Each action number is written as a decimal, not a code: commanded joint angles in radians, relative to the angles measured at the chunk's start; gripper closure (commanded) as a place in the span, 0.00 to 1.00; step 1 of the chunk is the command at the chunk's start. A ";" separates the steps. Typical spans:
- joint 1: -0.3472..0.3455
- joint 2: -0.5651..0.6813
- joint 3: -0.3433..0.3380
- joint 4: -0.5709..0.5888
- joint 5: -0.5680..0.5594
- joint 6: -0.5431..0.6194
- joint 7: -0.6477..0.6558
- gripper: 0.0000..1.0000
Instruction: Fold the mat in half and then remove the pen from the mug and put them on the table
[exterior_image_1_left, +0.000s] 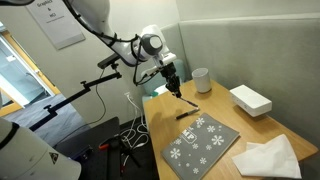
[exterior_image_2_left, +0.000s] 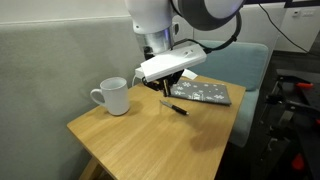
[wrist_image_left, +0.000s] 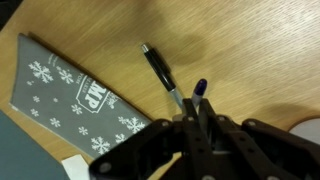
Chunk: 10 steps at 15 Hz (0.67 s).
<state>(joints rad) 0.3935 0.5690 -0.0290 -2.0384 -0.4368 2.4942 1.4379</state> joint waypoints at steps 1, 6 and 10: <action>0.031 0.045 -0.020 0.045 -0.025 0.035 -0.009 0.97; 0.036 0.077 -0.007 0.069 -0.004 0.053 -0.064 0.97; 0.036 0.082 0.000 0.075 0.026 0.035 -0.111 0.59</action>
<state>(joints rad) 0.4235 0.6489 -0.0271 -1.9763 -0.4381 2.5364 1.3681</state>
